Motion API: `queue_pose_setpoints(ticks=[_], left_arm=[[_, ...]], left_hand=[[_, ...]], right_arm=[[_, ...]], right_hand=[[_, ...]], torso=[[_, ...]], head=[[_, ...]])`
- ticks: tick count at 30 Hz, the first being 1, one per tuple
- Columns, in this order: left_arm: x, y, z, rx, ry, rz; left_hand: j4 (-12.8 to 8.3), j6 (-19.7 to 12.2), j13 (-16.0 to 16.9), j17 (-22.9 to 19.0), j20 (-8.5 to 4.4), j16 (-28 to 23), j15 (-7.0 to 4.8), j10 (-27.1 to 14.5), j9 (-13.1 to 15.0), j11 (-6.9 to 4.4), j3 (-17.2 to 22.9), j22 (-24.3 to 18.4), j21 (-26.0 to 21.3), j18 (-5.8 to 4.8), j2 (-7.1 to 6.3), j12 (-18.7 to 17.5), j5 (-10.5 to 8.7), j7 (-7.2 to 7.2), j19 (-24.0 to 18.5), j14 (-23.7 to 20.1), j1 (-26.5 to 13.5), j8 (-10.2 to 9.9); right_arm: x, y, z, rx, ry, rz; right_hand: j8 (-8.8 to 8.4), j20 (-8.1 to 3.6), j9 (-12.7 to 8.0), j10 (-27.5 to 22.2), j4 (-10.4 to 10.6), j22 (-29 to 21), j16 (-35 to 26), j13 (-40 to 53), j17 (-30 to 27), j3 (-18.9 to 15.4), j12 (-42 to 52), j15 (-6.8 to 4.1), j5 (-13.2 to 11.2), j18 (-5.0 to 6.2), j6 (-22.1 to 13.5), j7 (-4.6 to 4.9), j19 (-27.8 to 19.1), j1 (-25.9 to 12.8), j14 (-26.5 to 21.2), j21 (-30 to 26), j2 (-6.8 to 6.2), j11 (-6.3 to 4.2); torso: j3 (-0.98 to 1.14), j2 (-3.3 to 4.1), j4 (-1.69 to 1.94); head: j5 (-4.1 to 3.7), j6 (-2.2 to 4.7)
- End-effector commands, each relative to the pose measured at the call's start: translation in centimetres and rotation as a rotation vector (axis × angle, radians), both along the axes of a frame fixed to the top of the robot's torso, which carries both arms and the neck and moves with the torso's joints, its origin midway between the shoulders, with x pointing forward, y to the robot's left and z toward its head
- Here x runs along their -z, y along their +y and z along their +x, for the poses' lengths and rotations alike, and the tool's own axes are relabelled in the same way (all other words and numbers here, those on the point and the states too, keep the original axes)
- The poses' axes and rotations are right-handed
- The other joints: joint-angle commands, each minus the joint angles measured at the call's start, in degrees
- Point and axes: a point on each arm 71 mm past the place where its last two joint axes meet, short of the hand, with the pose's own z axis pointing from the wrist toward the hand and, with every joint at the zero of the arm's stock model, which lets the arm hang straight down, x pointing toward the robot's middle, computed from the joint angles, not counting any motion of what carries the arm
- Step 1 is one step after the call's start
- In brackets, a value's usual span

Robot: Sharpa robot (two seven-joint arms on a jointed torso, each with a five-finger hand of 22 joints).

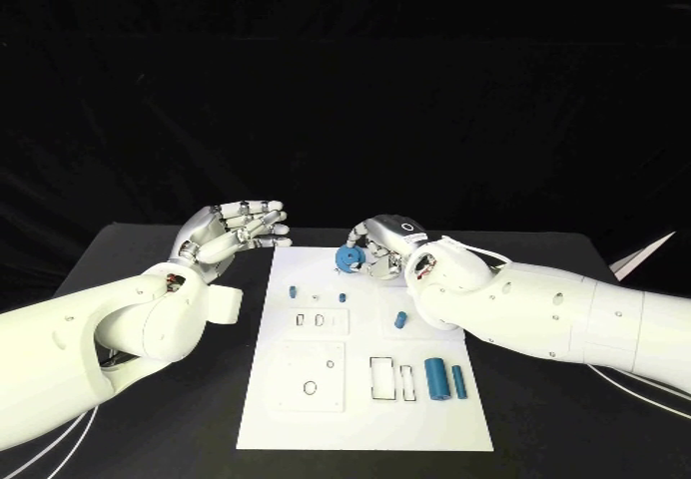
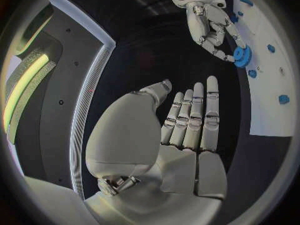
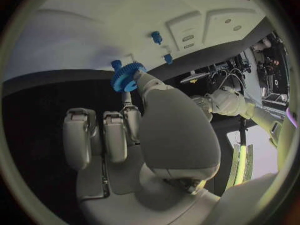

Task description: Assemble the parts on the task board

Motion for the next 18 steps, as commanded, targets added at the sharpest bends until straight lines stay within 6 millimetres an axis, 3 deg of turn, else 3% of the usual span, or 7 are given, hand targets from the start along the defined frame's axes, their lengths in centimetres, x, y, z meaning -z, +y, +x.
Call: queue_pose_setpoints(ticks=[1, 18], left_arm=[[-0.1, -0.2, 0.0, 0.007, -0.003, -0.003], [0.0, -0.6, 0.2, 0.013, -0.002, -0.005]], left_hand=[[-0.1, 0.0, 0.6, 0.9, -0.40, 0.8, 0.01, 0.2, 1.1, 0.08, 1.5, 0.8, 1.1, 0.75, -0.72, -0.4, 0.15, 0.18, -0.5, -0.8, -0.5, 0.9], [-0.2, 0.0, 0.6, 1.0, -0.41, 0.7, 0.03, 0.3, 1.2, 0.09, 1.5, 0.9, 1.2, 0.74, -0.70, -0.5, 0.16, 0.18, -0.6, -0.9, -0.5, 0.9]], right_arm=[[0.3, 0.5, 0.1, 0.001, -0.003, -0.010], [2.6, 2.8, 0.6, -0.002, 0.044, -0.041]], right_hand=[[3.53, -0.83, 3.1, 1.7, -0.1, 11.5, 0.8, 5.9, 13.5, 4.5, 0.9, -0.41, 0.5, -1.18, 3.8, -0.31, 3.4, -2.2, 6.1, 1.1, 1.94, -0.43], [3.44, -0.84, 3.0, 1.7, -0.2, 11.5, 0.8, 5.9, 13.5, 4.8, 0.9, -0.40, 0.5, -1.20, 3.5, -0.24, 3.5, -2.7, 6.1, 1.2, 1.70, -0.40]], torso=[[-0.04, 0.05, 0.12], [-0.01, 0.10, -0.11]], head=[[0.08, -0.12], [0.45, -0.39]])
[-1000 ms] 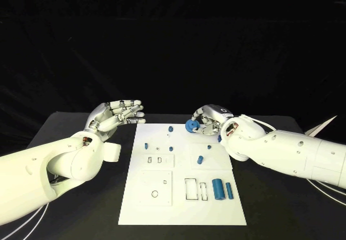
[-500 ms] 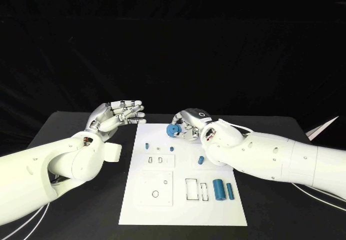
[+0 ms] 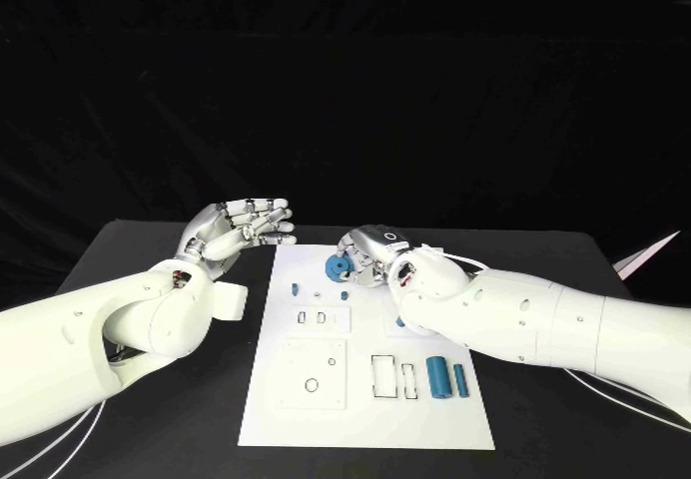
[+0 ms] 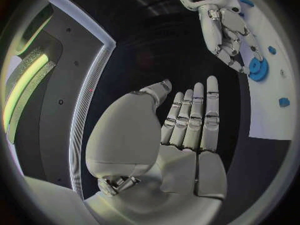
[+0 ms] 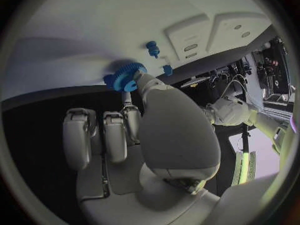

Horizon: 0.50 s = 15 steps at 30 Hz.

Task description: Assemble the parts on the task board

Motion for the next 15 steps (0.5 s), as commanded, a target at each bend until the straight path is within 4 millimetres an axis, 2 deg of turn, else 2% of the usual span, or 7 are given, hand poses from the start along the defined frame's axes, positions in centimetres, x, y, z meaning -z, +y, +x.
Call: queue_pose_setpoints(ticks=[1, 6, 15], left_arm=[[-0.09, -0.22, 0.03, 0.007, -0.003, -0.003], [-0.07, -0.34, 0.06, 0.010, -0.003, -0.004], [-0.07, -0.37, 0.07, 0.011, -0.002, -0.004]], left_hand=[[-0.2, 0.0, 0.6, 0.9, -0.41, 0.7, -0.16, 0.3, 1.1, 0.09, 1.5, 0.8, 1.2, 0.73, -0.70, -0.5, 0.16, 0.18, -0.6, -0.5, -0.5, 0.9], [-0.2, 0.0, 0.6, 0.9, -0.41, 0.7, -0.16, 0.3, 1.1, 0.09, 1.5, 0.8, 1.2, 0.73, -0.70, -0.5, 0.16, 0.18, -0.6, -0.5, -0.5, 0.9], [-0.3, 0.0, 0.6, 1.0, -0.42, 0.7, -0.16, 0.3, 1.2, 0.09, 1.5, 0.8, 1.3, 0.73, -0.69, -0.5, 0.16, 0.17, -0.7, -0.6, -0.5, 0.9]], right_arm=[[0.25, 0.18, 0.03, -0.002, 0.008, -0.007], [0.56, 0.36, 0.11, 0.000, 0.019, -0.014], [0.72, 0.46, 0.30, 0.014, 0.018, -0.013]], right_hand=[[3.44, -0.84, 3.0, 1.7, -0.2, 11.5, 0.8, 5.9, 13.5, 4.8, 0.9, -0.40, 0.5, -1.19, 3.5, -0.23, 3.5, -2.7, 6.1, 1.1, 1.71, -0.40], [3.43, -0.83, 3.0, 1.7, -0.2, 11.5, 0.8, 5.9, 13.5, 4.9, 0.8, -0.37, 0.4, -1.19, 3.4, -0.19, 3.5, -3.1, 6.1, 1.1, 1.48, -0.36], [3.18, -0.77, 2.8, 1.3, -0.4, 11.4, 0.8, 5.6, 13.4, 5.3, 0.4, -0.26, 0.4, -1.14, 2.9, 0.02, 3.3, -3.9, 6.1, 0.9, 1.03, -0.20]], torso=[[0.06, -0.01, -0.06], [0.09, -0.05, 0.02], [0.17, -0.04, -0.10]], head=[[0.01, -0.12], [-0.09, 0.10], [-0.04, 0.08]])
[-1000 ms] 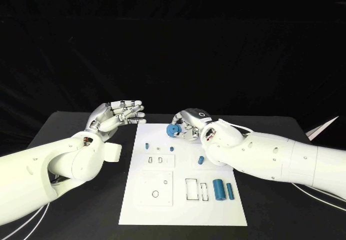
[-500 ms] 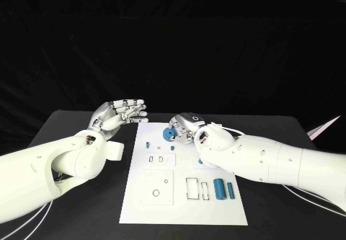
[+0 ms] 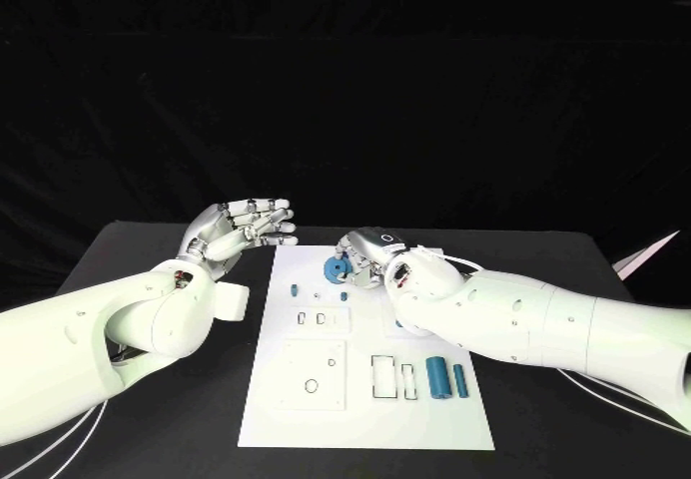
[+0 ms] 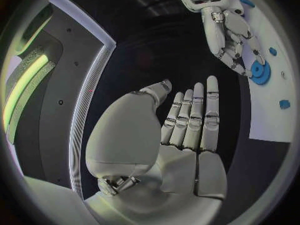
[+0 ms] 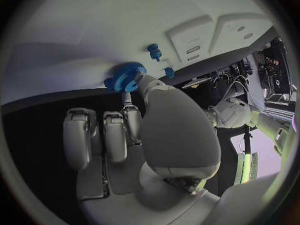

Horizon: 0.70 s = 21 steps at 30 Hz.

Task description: Assemble the parts on the task board

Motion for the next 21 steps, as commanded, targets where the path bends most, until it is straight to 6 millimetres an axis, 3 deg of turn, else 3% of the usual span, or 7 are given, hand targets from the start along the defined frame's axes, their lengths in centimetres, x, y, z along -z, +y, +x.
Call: queue_pose_setpoints(ticks=[1, 5, 12, 21], left_arm=[[-0.10, -0.18, -0.01, 0.007, -0.003, -0.003], [-0.10, -0.15, -0.01, 0.006, -0.003, -0.002], [-0.10, -0.10, -0.01, 0.005, -0.002, -0.002], [-0.10, 0.03, -0.04, 0.002, -0.001, 0.000]], left_hand=[[-0.3, 0.0, 0.6, 1.0, -0.42, 0.7, -0.16, 0.3, 1.1, 0.09, 1.5, 0.8, 0.7, 0.73, -0.69, -0.5, 0.16, 0.17, -0.7, -0.6, -0.5, 0.9], [-0.3, 0.0, 0.6, 1.0, -0.42, 0.7, -0.16, 0.3, 1.1, 0.09, 1.5, 0.8, 0.7, 0.73, -0.69, -0.5, 0.16, 0.17, -0.7, -0.6, -0.5, 0.9], [-0.3, 0.0, 0.6, 1.0, -0.42, 0.7, -0.16, 0.3, 1.1, 0.09, 1.5, 0.8, 0.7, 0.73, -0.69, -0.5, 0.16, 0.17, -0.7, -0.6, -0.5, 0.9], [-0.3, -0.1, 0.6, 1.1, -0.42, 0.7, -0.14, 0.2, 1.1, 0.11, 1.5, 0.9, 0.9, 0.71, -0.70, -0.5, 0.15, 0.22, -0.8, -0.6, -0.6, 0.9]], right_arm=[[0.32, 0.08, -0.04, 0.005, 0.004, -0.002], [0.33, 0.11, 0.02, 0.009, 0.004, 0.000], [0.43, 0.02, 0.07, 0.008, 0.020, 0.006], [0.63, -0.33, -0.01, 0.006, 0.055, 0.012]], right_hand=[[3.17, -0.39, 2.8, 1.3, -0.3, 11.4, 0.8, 5.6, 13.4, 4.0, 0.4, -0.26, 0.4, -1.15, 2.9, 0.02, 3.7, -2.4, 6.1, 0.9, 1.02, -0.21], [2.55, -0.17, 2.4, 0.8, -0.4, 11.3, 0.7, 5.1, 13.3, 4.4, -0.2, 0.05, 0.4, -1.11, 1.8, 0.51, 3.6, -3.3, 6.1, 0.8, 0.38, 0.20], [-0.54, 1.16, 0.5, -1.3, 0.4, 11.0, 0.8, 3.2, 13.6, 3.1, -2.4, 1.54, 0.2, -1.01, -2.4, 2.30, 3.4, -7.7, 6.1, 0.3, -2.38, 1.89], [-1.46, 1.78, -0.4, -1.2, 2.8, 11.6, 1.1, 3.6, 14.4, -3.1, -2.1, 2.06, 0.5, -1.14, -2.9, 2.78, 3.7, -11.2, 6.3, 0.8, -1.62, 2.40]], torso=[[0.05, 0.01, -0.02], [0.04, 0.01, -0.02], [0.05, 0.01, -0.05], [0.08, 0.05, -0.09]], head=[[-0.03, 0.00], [-0.01, -0.01], [0.04, -0.01], [0.01, -0.07]])
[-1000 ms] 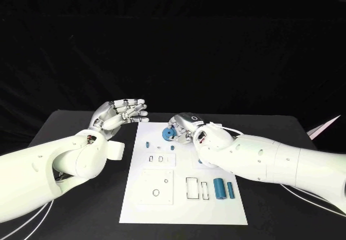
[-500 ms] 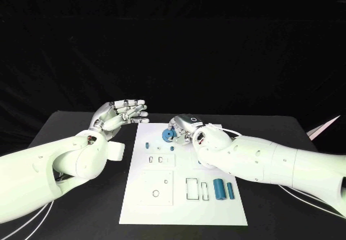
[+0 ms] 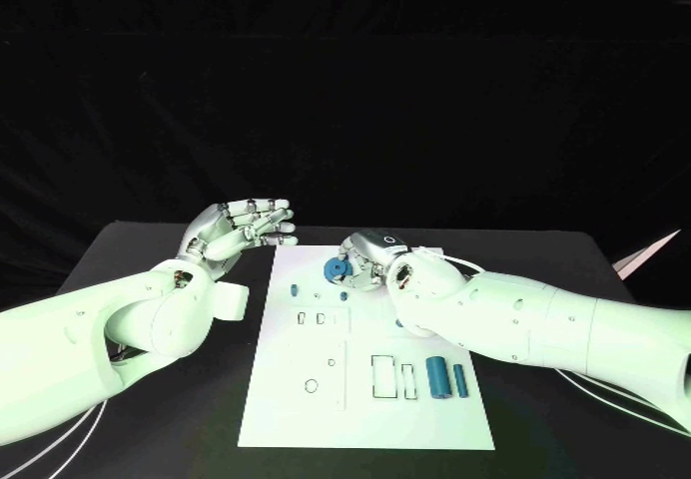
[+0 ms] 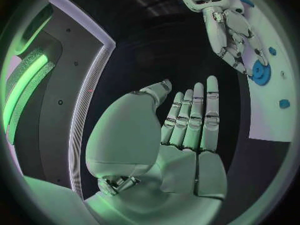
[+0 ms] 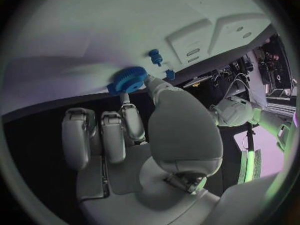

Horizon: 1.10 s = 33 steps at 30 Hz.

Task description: Assemble the parts on the task board

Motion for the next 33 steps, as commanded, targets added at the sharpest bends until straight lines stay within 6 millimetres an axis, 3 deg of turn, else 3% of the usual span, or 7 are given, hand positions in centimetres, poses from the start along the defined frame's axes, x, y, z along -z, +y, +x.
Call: queue_pose_setpoints(ticks=[1, 18, 24, 29, 33], left_arm=[[-0.1, -0.1, 0.0, 0.004, -0.003, -0.002], [-0.1, 0.2, -0.1, -0.003, -0.004, 0.000], [-0.1, 0.4, 0.0, -0.007, -0.004, 0.002], [-0.1, 0.6, 0.0, -0.012, -0.004, 0.004], [-0.1, 0.8, 0.0, -0.015, -0.004, 0.005]], left_hand=[[-0.3, -0.1, 0.6, 1.1, -0.45, 0.7, -0.14, 0.2, 1.0, 0.11, 1.5, 0.9, 0.9, 0.71, -0.70, -0.5, 0.15, 0.22, -0.8, -0.6, -0.6, 0.9], [-0.4, -0.1, 0.5, 1.1, -0.45, 0.7, -0.12, 0.2, 1.0, 0.12, 1.5, 0.9, 0.9, 0.71, -0.70, -0.5, 0.15, 0.23, -0.8, -0.7, -0.6, 0.9], [-0.4, -0.1, 0.5, 1.1, -0.45, 0.7, -0.12, 0.2, 1.0, 0.12, 1.5, 0.9, 0.9, 0.71, -0.70, -0.5, 0.15, 0.23, -0.8, -0.7, -0.6, 0.9], [-0.4, -0.1, 0.5, 1.1, -0.45, 0.7, -0.12, 0.2, 1.0, 0.12, 1.5, 0.9, 0.9, 0.71, -0.70, -0.5, 0.15, 0.23, -0.8, -0.7, -0.6, 0.9], [-0.4, -0.2, 0.5, 1.2, -0.44, 0.6, -0.09, 0.1, 1.0, 0.15, 1.6, 1.0, 1.0, 0.69, -0.70, -0.6, 0.15, 0.26, -0.9, -0.8, -0.7, 0.8]], right_arm=[[0.2, 0.1, -0.1, -0.007, 0.016, -0.002], [0.4, -1.6, -0.1, 0.026, 0.040, -0.010], [-0.2, -2.8, -0.6, 0.033, 0.016, 0.024], [-2.1, -5.0, -1.2, 0.033, -0.042, 0.128], [-4.1, -8.1, -1.6, 0.030, -0.013, 0.216]], right_hand=[[-0.04, 0.22, 0.2, 0.2, 0.5, 11.7, 0.9, 3.7, 14.5, -2.5, -0.3, 0.00, 0.4, -1.17, -0.1, 0.29, 3.5, -1.6, 5.7, 0.9, 0.30, 0.75], [0.15, 0.23, 0.0, 0.9, 0.7, 12.3, 1.2, 4.5, 15.2, -3.5, 0.5, -0.05, 0.4, -1.37, 0.6, 0.13, 3.9, -2.6, 5.9, 1.7, 1.82, 0.64], [0.20, 0.21, 0.0, 1.0, 0.8, 12.4, 1.2, 4.6, 15.3, -3.5, 0.6, -0.07, 0.4, -1.39, 0.7, 0.09, 3.9, -2.8, 5.9, 1.8, 2.07, 0.60], [0.16, 0.19, 0.0, 1.2, 0.5, 12.5, 1.2, 4.8, 15.3, -3.5, 0.8, -0.10, 0.5, -1.41, 0.8, 0.09, 4.0, -2.6, 5.9, 1.8, 2.23, 0.58], [0.07, 0.14, -0.3, 1.1, -0.7, 12.2, 1.1, 4.8, 14.9, -2.8, 0.7, -0.14, 0.4, -1.31, 1.0, 0.07, 3.8, -0.4, 5.8, 1.4, 2.20, 0.54]], torso=[[0.00, 0.03, -0.02], [0.01, -0.03, 0.00], [0.02, -0.01, -0.10], [0.15, -0.12, -0.24], [0.33, -0.31, -0.67]], head=[[-0.05, -0.07], [0.01, -0.20], [0.00, 0.06], [0.01, 0.27], [-0.13, 0.53]])
